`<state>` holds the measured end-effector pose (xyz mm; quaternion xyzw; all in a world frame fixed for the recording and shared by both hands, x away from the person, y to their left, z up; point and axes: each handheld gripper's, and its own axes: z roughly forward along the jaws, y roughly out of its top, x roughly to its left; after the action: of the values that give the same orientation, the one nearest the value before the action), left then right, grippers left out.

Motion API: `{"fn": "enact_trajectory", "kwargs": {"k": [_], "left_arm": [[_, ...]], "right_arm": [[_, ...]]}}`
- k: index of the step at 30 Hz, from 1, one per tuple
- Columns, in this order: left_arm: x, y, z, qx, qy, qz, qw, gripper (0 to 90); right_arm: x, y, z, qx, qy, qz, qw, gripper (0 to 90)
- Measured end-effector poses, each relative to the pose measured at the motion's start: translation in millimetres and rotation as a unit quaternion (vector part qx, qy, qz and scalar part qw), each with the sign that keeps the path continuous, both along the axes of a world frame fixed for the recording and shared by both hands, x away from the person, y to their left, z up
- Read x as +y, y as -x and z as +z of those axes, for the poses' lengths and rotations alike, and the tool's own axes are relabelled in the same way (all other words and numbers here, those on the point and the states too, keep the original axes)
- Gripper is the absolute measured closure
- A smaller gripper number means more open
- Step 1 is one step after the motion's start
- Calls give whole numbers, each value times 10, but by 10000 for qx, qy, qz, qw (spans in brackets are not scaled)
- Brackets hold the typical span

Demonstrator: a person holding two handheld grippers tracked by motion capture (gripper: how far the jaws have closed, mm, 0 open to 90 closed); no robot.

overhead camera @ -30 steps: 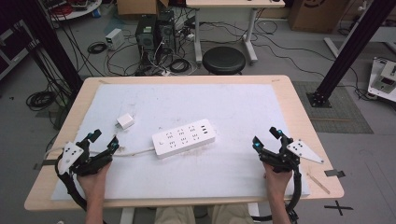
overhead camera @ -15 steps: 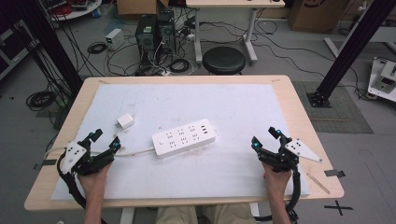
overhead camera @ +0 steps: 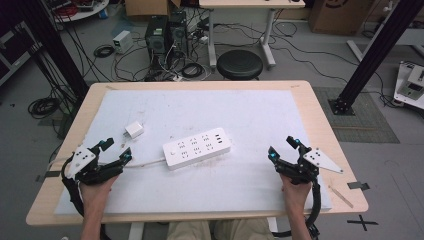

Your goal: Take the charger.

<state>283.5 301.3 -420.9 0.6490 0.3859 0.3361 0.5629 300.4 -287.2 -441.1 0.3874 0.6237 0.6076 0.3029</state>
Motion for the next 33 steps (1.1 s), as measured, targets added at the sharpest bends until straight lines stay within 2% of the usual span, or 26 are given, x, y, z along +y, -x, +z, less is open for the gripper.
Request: {"fn": "enact_trajectory", "kwargs": {"k": [6,14,15,20,26,29,33], "left_arm": [[45,-65,119,143,-40,-182,9997,257],[58,-92,204,197,-102,-204,9995,232],[77,-120,246,257,-189,-211,9993,232],[93,-201,314,403,-346,-253,9983,237],[71,-276,378,445,-524,-265,9973,247],[45,-343,423,519,-722,-274,9957,247],[36,-403,455,623,-744,-313,9948,247]], "right_arm": [[4,-7,-1,48,21,-28,10000,194],[28,-3,0,93,81,-26,9999,194],[34,-7,0,87,130,-23,9999,194],[41,-8,1,89,150,-28,9998,195],[43,-8,1,124,150,-39,9998,195],[44,-16,1,122,167,-33,9998,195],[50,-18,2,134,171,-17,9998,194]]}}
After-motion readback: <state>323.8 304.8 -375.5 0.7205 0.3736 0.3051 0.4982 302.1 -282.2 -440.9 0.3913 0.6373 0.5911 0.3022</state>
